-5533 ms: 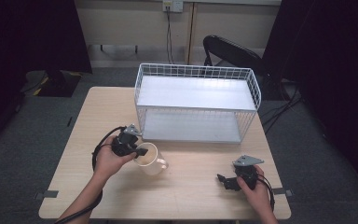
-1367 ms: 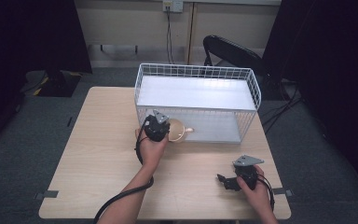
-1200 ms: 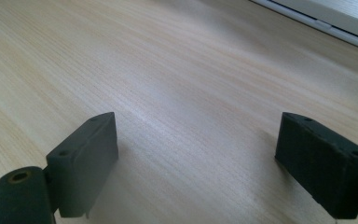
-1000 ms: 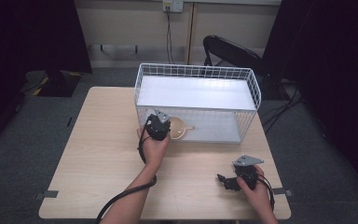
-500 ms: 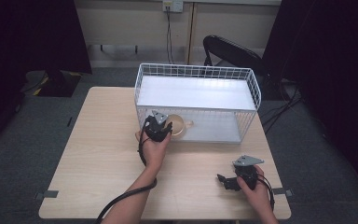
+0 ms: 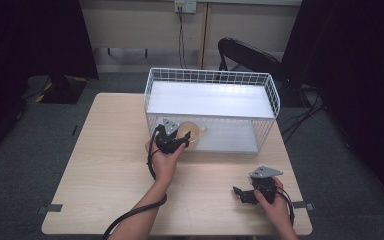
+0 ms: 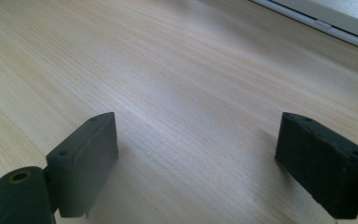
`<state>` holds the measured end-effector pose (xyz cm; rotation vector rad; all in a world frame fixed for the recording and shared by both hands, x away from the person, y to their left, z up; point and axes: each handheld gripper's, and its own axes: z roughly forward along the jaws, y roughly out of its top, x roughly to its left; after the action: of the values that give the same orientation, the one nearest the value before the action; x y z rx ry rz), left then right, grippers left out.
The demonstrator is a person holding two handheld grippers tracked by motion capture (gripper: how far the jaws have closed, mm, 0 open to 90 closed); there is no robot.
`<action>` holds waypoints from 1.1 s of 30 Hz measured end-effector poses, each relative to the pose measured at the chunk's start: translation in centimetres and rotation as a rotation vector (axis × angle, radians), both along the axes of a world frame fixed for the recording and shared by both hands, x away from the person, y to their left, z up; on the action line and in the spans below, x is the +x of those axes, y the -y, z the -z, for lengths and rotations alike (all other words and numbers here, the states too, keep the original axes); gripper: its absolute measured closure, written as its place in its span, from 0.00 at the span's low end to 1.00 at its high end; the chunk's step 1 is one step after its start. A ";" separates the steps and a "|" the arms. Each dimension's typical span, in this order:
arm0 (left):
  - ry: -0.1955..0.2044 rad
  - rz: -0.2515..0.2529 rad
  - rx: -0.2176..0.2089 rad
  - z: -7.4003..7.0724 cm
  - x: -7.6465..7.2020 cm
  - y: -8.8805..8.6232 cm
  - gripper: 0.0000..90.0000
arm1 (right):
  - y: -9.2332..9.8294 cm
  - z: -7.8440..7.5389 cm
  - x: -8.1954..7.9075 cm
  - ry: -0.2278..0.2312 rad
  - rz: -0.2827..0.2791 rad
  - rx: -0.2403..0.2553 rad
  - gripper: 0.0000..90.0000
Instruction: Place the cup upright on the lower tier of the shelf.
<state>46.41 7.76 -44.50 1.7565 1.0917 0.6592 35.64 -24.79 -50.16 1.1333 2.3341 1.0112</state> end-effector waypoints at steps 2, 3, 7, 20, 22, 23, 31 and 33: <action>0.003 0.003 0.000 -0.2 0.0 -0.1 0.42 | 0.0 0.0 0.0 0.000 0.000 0.000 0.14; 0.000 0.001 -0.022 -0.3 0.0 -0.1 0.42 | 0.0 0.0 0.0 0.000 0.000 0.000 0.14; -0.022 0.009 -0.033 -0.3 -0.1 -0.4 0.38 | 0.0 0.0 0.0 0.000 0.000 0.000 0.14; -0.011 0.046 -0.035 -1.3 -0.6 -0.7 0.31 | 0.0 0.0 0.0 0.000 0.000 0.000 0.14; -0.017 0.055 -0.036 -1.6 -0.7 -0.7 0.29 | 0.0 0.0 0.0 0.000 0.000 0.000 0.14; -0.017 0.062 -0.039 -1.7 -0.8 -0.7 0.29 | 0.0 0.0 0.0 0.000 0.000 0.000 0.14; -0.021 0.078 -0.031 -2.4 -2.0 -0.4 0.20 | 0.0 0.0 0.0 0.000 0.000 0.000 0.14; -0.033 0.079 -0.025 -2.3 -2.2 -0.3 0.19 | 0.0 0.0 0.0 0.000 0.000 0.000 0.14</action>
<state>44.25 8.09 -42.24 1.7851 1.0431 0.5673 35.64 -24.79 -50.16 1.1332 2.3342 1.0113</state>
